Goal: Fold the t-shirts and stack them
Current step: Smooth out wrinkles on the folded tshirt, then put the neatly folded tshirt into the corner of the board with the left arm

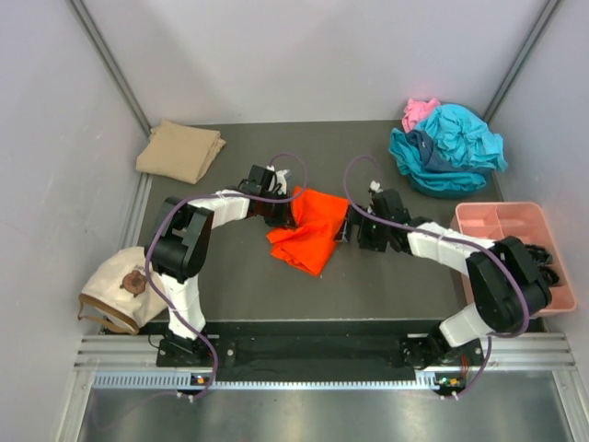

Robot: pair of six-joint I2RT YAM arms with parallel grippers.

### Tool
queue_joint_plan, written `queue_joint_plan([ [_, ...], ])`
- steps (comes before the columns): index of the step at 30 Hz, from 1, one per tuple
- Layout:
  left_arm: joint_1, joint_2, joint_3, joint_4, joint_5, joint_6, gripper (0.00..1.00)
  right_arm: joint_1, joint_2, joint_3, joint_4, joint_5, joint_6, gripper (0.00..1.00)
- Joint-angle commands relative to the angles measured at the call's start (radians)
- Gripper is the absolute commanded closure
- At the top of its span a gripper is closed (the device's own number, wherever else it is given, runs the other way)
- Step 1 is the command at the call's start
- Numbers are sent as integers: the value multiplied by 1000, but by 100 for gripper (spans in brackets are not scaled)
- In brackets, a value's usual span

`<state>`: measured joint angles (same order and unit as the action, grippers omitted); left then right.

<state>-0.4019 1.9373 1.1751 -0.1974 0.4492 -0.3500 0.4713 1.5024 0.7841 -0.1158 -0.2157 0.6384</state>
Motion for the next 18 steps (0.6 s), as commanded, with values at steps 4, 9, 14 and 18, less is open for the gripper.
queue_joint_plan([
  [4, -12, 6, -19, -62, -1, -7, 100, 69, -79, -180, 276, 70, 274, 10],
  [9, -12, 12, -17, -73, -1, -14, 100, 108, -50, -226, 361, 101, 369, 10],
  [14, -12, 15, -9, -89, -12, -10, 100, 133, 2, -220, 424, 110, 412, 11],
  [18, -12, 22, -5, -99, -10, -15, 100, 135, 70, -189, 459, 87, 435, 11],
])
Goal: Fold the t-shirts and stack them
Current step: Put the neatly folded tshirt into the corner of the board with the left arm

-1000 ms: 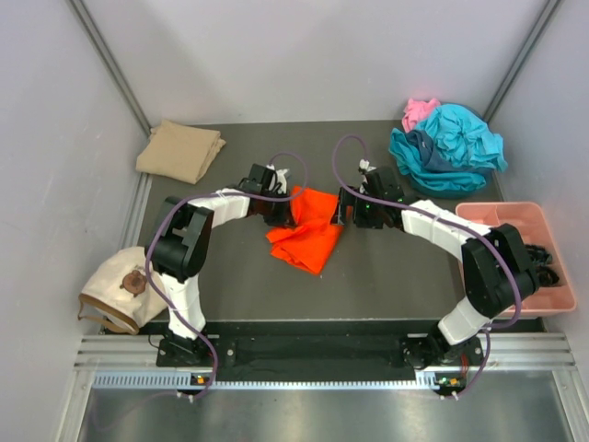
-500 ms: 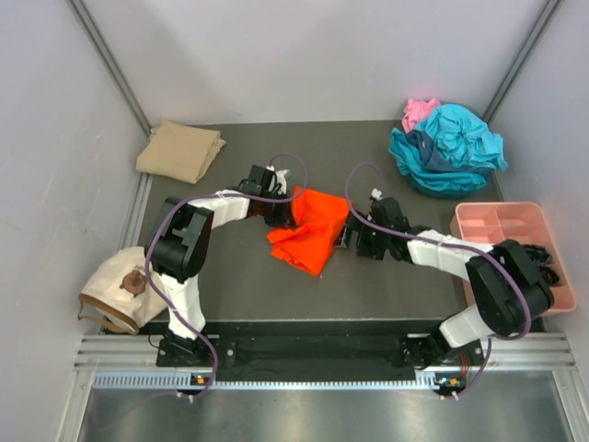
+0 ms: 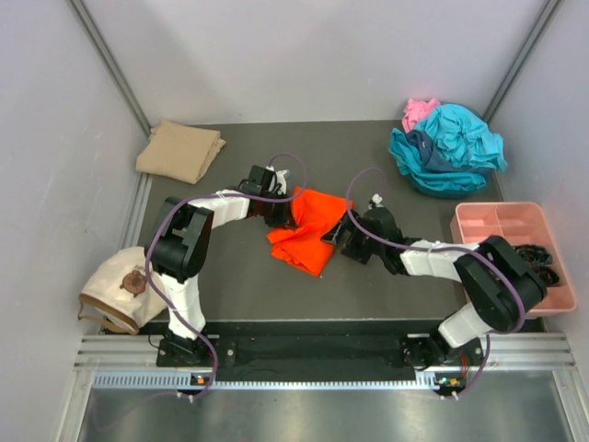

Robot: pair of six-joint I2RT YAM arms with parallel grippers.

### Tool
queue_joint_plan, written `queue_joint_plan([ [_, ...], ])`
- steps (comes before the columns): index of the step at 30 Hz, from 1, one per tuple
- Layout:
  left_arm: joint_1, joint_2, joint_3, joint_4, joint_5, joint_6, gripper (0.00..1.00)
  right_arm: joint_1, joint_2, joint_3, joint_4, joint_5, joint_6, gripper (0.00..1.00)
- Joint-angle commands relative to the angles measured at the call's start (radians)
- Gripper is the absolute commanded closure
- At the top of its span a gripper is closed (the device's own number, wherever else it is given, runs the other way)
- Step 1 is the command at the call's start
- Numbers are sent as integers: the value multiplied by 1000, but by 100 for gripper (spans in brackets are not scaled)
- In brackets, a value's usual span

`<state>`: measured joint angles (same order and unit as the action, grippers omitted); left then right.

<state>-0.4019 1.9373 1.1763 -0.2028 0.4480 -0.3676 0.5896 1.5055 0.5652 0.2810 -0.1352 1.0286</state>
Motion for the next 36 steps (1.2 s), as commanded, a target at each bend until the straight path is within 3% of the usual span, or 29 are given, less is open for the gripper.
queue_joint_plan([
  [1, -12, 23, -4, -95, -8, 2, 100, 16, 81, 45, 70, 0, 50, 11],
  [4, -12, 29, -3, -101, -6, 2, 100, 24, 137, 79, 92, -15, 59, 12],
  [6, -12, 31, -1, -104, -5, 4, 100, 24, 174, 93, 107, -29, 60, 21],
  [7, -12, 32, 0, -104, -5, 4, 100, 23, 186, 104, 113, -33, 59, 38],
  [9, -12, 35, 3, -106, -2, 6, 100, 22, 205, 110, 118, -40, 59, 61],
  [10, -12, 37, 6, -107, -2, 6, 100, 22, 205, 111, 116, -40, 57, 81],
  [13, -12, 40, 8, -110, 4, 9, 100, 24, 202, 111, 100, -34, 50, 100],
  [16, -12, 46, 10, -115, 17, 12, 100, 24, 179, 107, 83, -21, 31, 100],
  [18, -12, 48, 13, -121, 12, 13, 92, 24, 164, 107, 47, 0, 12, 100],
  [19, -12, 46, 16, -130, 5, 13, 81, 24, 144, 110, 31, 8, 2, 100],
  [21, -11, 32, 20, -136, -14, 13, 71, 22, 128, 113, -5, 25, -21, 100],
  [22, -11, 23, 22, -139, -20, 13, 58, 24, 119, 116, -15, 29, -27, 100],
  [27, -6, -24, 60, -185, -78, 15, 33, 24, 91, 130, -74, 48, -61, 100],
  [29, 1, -56, 65, -188, -89, 13, 27, 24, 91, 139, -89, 43, -76, 100],
  [36, 17, -67, 56, -176, -74, 19, 24, 23, 82, 148, -144, 39, -119, 100],
])
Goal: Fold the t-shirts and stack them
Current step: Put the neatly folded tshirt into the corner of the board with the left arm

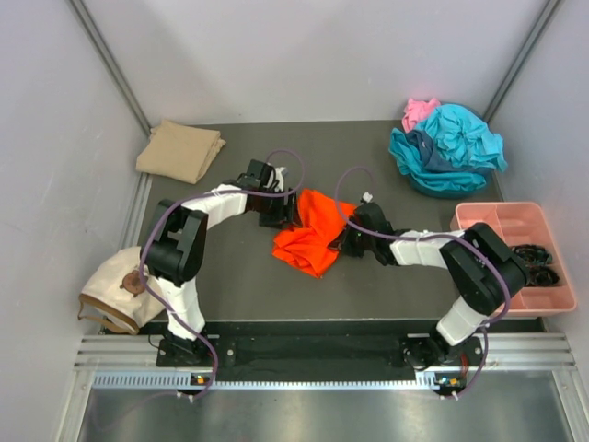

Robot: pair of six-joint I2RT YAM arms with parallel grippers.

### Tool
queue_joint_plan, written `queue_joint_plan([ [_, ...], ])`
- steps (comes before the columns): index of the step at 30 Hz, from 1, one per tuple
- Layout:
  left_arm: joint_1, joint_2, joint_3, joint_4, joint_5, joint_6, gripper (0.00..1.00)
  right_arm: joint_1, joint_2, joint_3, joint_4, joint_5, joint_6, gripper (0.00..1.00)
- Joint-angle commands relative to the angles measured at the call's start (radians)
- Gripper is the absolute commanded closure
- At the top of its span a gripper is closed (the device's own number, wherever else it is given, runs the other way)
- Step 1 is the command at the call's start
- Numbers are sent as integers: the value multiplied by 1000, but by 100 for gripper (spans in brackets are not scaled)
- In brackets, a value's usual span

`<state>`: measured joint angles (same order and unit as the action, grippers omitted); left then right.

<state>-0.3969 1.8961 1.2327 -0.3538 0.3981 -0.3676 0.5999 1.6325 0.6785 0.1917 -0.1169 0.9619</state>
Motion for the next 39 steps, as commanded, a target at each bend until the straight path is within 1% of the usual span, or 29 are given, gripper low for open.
queue_joint_plan([
  [1, 12, -17, -4, -17, 2, 19, 24, 12, -48, 38, -72, 22, -57, 100],
  [3, 10, 6, -24, 5, 30, 10, 24, 14, -52, 38, -83, 31, -69, 100],
  [5, 10, 26, -50, 55, 88, 1, 25, 14, -59, 41, -98, 34, -84, 100],
  [6, 9, 34, -56, 68, 106, -7, 25, 14, -59, 43, -104, 36, -91, 96],
  [7, 9, 40, -62, 84, 117, -8, 26, 14, -62, 49, -110, 40, -94, 86],
  [8, 9, 49, -64, 85, 128, -7, 26, 14, -65, 50, -115, 42, -98, 73],
  [9, 7, 50, -64, 87, 127, -7, 26, 12, -68, 52, -115, 42, -104, 53],
  [10, 7, 50, -68, 90, 124, -7, 26, 14, -72, 53, -117, 40, -109, 46],
  [11, 7, 49, -68, 90, 123, -2, 26, 14, -86, 56, -121, 42, -118, 41],
  [12, 7, 47, -68, 91, 122, 1, 26, 14, -92, 62, -124, 42, -123, 33],
  [13, 7, 44, -70, 92, 122, 1, 26, 14, -102, 69, -132, 48, -132, 28],
  [15, 7, 44, -73, 96, 123, 2, 26, 12, -128, 94, -170, 51, -149, 22],
  [17, 7, 50, -78, 99, 130, -1, 26, 12, -144, 115, -190, 57, -173, 22],
  [18, 7, 52, -81, 108, 140, -2, 27, 12, -167, 128, -234, 59, -181, 21],
  [22, 6, 64, -99, 131, 163, -4, 29, 14, -209, 147, -274, 66, -199, 21],
  [27, -2, 116, -99, 153, 189, -5, 31, 14, -217, 141, -285, 60, -198, 21],
  [33, -32, 153, -90, 136, 165, 13, 32, 14, -211, 135, -281, 52, -192, 21],
  [39, -60, 179, -81, 122, 160, 30, 35, 14, -188, 135, -268, 39, -186, 21],
])
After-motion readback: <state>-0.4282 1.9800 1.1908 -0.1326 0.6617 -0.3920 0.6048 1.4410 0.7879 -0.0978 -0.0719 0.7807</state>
